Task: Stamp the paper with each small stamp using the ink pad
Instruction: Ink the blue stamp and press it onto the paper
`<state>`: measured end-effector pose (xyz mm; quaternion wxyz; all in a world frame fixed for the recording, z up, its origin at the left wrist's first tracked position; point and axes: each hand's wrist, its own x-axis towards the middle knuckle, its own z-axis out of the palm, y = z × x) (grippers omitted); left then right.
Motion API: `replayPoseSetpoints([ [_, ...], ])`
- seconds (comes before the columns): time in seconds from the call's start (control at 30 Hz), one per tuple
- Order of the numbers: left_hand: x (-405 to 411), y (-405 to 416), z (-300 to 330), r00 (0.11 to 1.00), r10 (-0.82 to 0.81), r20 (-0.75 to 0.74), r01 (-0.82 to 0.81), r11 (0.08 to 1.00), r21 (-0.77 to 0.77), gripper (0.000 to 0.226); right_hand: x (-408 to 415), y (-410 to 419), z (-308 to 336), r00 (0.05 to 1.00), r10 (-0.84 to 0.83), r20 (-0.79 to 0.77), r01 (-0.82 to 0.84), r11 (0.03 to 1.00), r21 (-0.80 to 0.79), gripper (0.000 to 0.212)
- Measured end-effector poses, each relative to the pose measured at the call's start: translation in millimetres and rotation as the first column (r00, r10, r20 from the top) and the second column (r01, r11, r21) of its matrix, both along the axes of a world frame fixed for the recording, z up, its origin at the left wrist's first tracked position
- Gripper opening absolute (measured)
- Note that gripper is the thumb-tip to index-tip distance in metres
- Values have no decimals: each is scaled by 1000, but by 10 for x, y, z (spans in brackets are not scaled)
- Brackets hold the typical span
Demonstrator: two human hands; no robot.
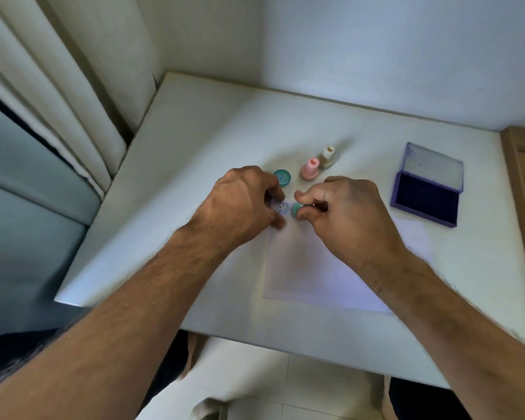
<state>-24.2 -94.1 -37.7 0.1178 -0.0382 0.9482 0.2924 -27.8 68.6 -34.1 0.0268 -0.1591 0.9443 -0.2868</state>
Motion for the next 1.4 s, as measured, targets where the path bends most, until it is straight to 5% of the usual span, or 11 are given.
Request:
replayPoseSetpoints([
  [0.13, -11, -9, 52, 998, 66, 19, -67, 996, 65, 33, -4, 73, 87, 997, -46, -63, 41, 996, -74, 23],
  [0.33, -106, -29, 89, 949, 304, -79, -275, 926, 258, 13, -80, 162, 254, 960, -262, 98, 279, 863, -420, 20],
  [0.6, -194, -10, -25, 971, 188, -150, -177, 981, 84, 29, -160, 241, 206, 900, -334, 281, 436, 646, -627, 20],
  [0.77, -197, -22, -113, 990, 2, -138, -6, 999, -31, 61, -209, 299, 156, 877, -346, 334, 480, 594, -645, 19],
  [1.17, -242, -31, -261, 957, -127, -262, 81, 980, -179, 41, -208, 319, 93, 866, -339, 368, 500, 611, -613, 23],
  [1.4, -249, 1, -173, 941, 61, -332, -76, 997, -30, 29, -241, 329, 84, 838, -281, 468, 542, 533, -650, 21],
])
